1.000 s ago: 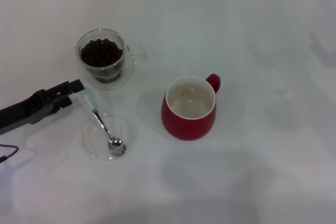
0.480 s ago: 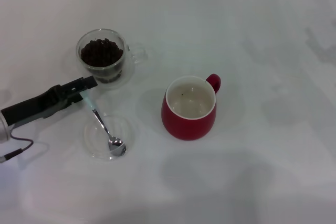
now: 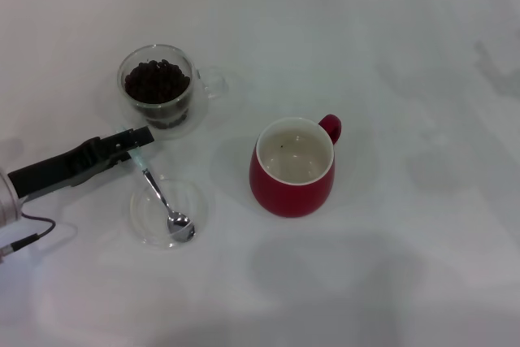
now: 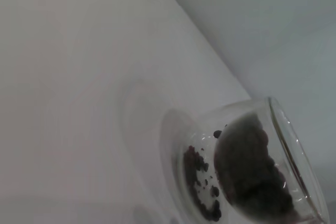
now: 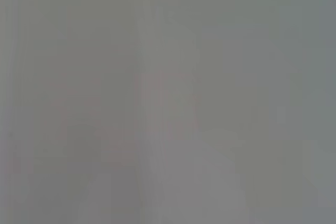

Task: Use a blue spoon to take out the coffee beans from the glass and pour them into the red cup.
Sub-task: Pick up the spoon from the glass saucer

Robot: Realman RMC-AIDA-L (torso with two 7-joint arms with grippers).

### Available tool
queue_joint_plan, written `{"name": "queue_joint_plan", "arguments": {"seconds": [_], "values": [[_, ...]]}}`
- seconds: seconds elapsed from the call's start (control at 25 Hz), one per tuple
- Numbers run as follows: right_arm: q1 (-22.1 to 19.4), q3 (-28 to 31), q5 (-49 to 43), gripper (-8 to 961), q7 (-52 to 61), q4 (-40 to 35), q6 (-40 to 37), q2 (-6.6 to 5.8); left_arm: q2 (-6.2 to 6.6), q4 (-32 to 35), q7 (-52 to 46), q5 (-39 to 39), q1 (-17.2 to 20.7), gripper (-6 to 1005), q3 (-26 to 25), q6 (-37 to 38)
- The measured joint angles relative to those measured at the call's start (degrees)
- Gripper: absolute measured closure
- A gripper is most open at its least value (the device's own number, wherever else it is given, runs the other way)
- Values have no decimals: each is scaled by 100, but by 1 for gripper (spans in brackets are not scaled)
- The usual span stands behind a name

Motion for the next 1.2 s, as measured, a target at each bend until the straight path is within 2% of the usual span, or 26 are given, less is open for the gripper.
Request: {"name": "queue_joint_plan", "arguments": {"seconds": [0.28,0.52,0.72,1.16,1.2], "values": [[8,24,0,125,1,0,3,0,0,-4,133,-42,38,483,-16,-4],[38,24,0,125,9,2,6,12,0,-4,216,-48,45,597,-14,-3],[37,24,0,125,9,8,6,23,0,-3,285,-50,95,589,-22,23],[23,24,-1,125,60,8,5,44,15,-2,387,-97,167,640,-55,83],[23,24,-2,125,73,8,5,45,18,-1,404,-118,172,675,-53,93]]}}
